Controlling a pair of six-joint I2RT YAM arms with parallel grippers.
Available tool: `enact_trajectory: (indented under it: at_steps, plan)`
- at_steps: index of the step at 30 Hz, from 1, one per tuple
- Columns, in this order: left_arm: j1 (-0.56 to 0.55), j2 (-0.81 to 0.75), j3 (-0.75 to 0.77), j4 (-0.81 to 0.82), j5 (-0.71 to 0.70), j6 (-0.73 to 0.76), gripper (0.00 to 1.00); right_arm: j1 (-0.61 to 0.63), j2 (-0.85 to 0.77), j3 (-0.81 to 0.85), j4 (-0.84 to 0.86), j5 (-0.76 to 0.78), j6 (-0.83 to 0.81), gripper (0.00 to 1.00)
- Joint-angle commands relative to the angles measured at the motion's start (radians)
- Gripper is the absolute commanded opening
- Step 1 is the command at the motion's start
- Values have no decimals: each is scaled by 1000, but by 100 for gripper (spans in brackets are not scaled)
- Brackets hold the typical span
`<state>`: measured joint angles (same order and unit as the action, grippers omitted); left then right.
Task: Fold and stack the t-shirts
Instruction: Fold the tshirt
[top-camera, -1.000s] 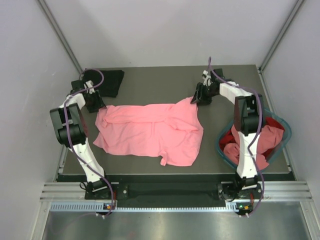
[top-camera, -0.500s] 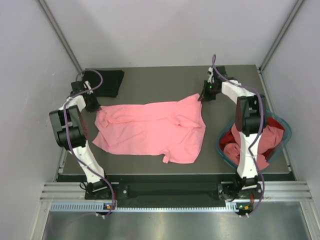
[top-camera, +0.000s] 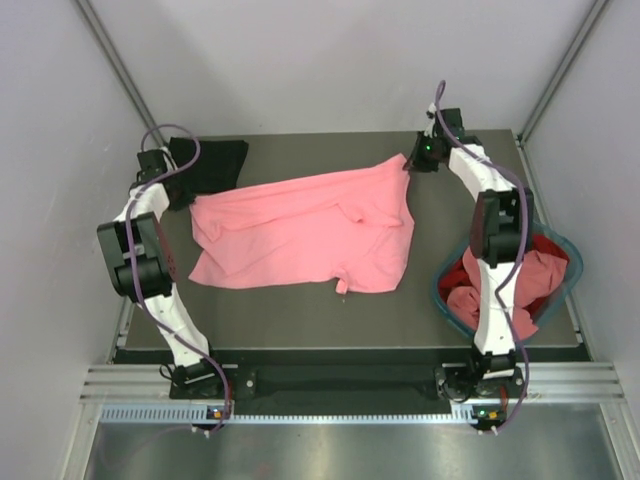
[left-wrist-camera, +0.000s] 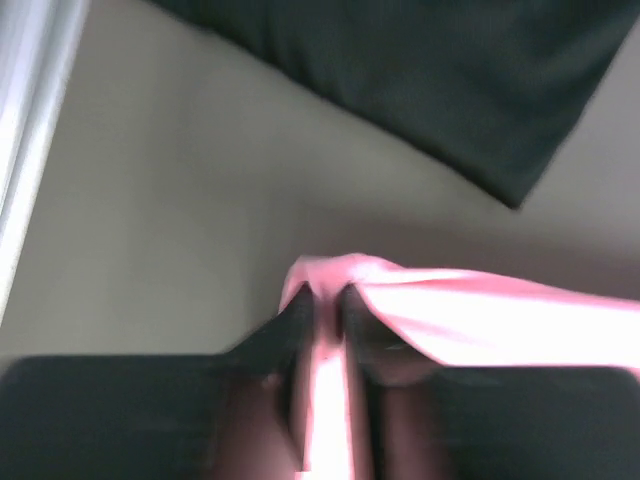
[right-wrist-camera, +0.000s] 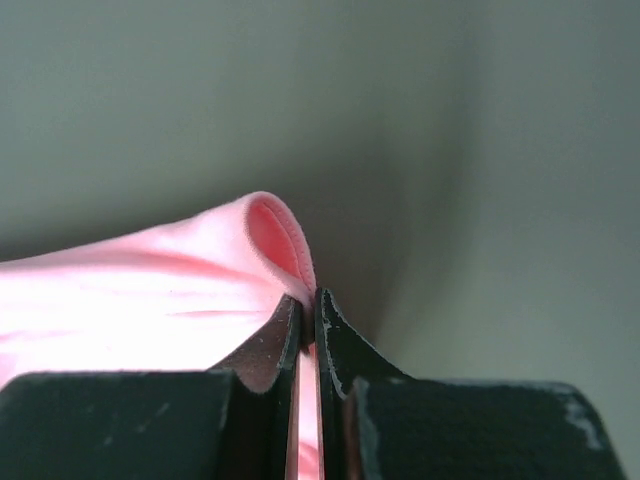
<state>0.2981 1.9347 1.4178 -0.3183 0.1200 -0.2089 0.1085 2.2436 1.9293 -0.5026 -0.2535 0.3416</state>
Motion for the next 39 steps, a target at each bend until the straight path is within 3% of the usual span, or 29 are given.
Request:
enact_trajectory:
  at_steps: [1,2,3,4,6,7,11,14,20,25,27,29,33,39]
  plan:
    - [4,36,110,-7,-66,-12,27,-12,83,134,13,-6,3,1]
    - [1,41,127,-31,-86,-14,36,-12,96,155,3,-9,5,3]
    - [-4,41,156,-48,-111,-12,48,-12,115,177,-14,-3,5,17]
    - [-10,40,170,-67,-164,-14,67,-12,120,209,-46,8,7,26]
    - [-11,12,193,-123,-213,-26,81,-12,105,220,-88,67,7,46]
    - [-14,0,193,-140,-248,-30,87,-15,94,220,-132,83,5,47]
    - [-25,-103,127,-237,-306,-113,86,-4,-31,160,-232,202,-33,54]
    - [-45,-296,-98,-238,-296,-185,84,17,-143,85,-307,214,-58,57]
    - [-63,-515,-377,-271,-293,-302,76,128,-401,-183,-335,101,-84,59]
    - [-83,-595,-503,-275,-336,-368,75,215,-574,-496,-301,-13,-69,48]
    - [-82,-602,-545,-266,-341,-380,73,241,-636,-625,-286,-32,-62,30]
    - [-82,-596,-562,-258,-326,-382,73,273,-685,-705,-249,-53,-56,25]
    - [-76,-591,-571,-251,-327,-368,73,301,-728,-854,-231,-50,-35,31]
    - [-73,-553,-556,-258,-301,-389,74,307,-714,-937,-180,-24,-38,43]
